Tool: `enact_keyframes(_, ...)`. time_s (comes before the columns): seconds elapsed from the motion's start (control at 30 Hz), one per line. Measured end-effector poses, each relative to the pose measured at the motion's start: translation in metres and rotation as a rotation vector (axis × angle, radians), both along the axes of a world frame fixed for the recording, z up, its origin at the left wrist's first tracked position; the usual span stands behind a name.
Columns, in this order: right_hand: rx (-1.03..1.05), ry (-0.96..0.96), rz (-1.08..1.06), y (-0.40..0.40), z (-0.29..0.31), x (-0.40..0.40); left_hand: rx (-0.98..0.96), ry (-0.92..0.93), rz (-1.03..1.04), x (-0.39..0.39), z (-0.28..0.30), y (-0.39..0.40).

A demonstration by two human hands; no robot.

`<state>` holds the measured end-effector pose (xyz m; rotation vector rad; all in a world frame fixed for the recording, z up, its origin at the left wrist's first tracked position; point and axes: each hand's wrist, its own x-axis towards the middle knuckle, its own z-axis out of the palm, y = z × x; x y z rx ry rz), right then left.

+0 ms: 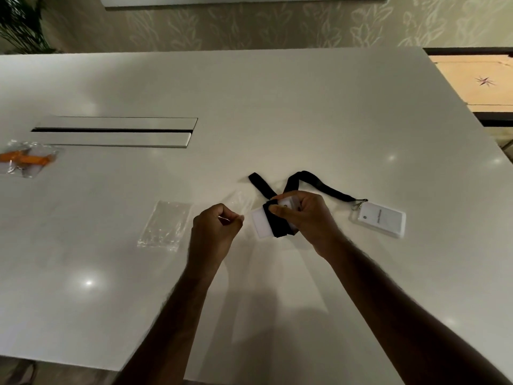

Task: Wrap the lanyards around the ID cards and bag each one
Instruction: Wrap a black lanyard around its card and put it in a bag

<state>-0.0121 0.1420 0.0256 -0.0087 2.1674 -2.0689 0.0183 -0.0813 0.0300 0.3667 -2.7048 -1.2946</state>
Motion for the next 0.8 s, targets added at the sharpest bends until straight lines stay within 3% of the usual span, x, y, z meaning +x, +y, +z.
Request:
enact_keyframes(0.33,0.094,0.023,-0.135,0.004,-0.002,-0.007,-0.264,0.255,-0.111,0.009,0.012,0.021)
enact_keyframes(0.5,0.079,0.023,-0.192,-0.001,-0.005,-0.009,-0.421,0.283,-0.159,0.011,0.014,0.027)
enact_keyframes(0.8,0.03,-0.039,-0.296,-0.012,-0.008,-0.009,-0.181,0.233,-0.159,0.012,0.008,0.017)
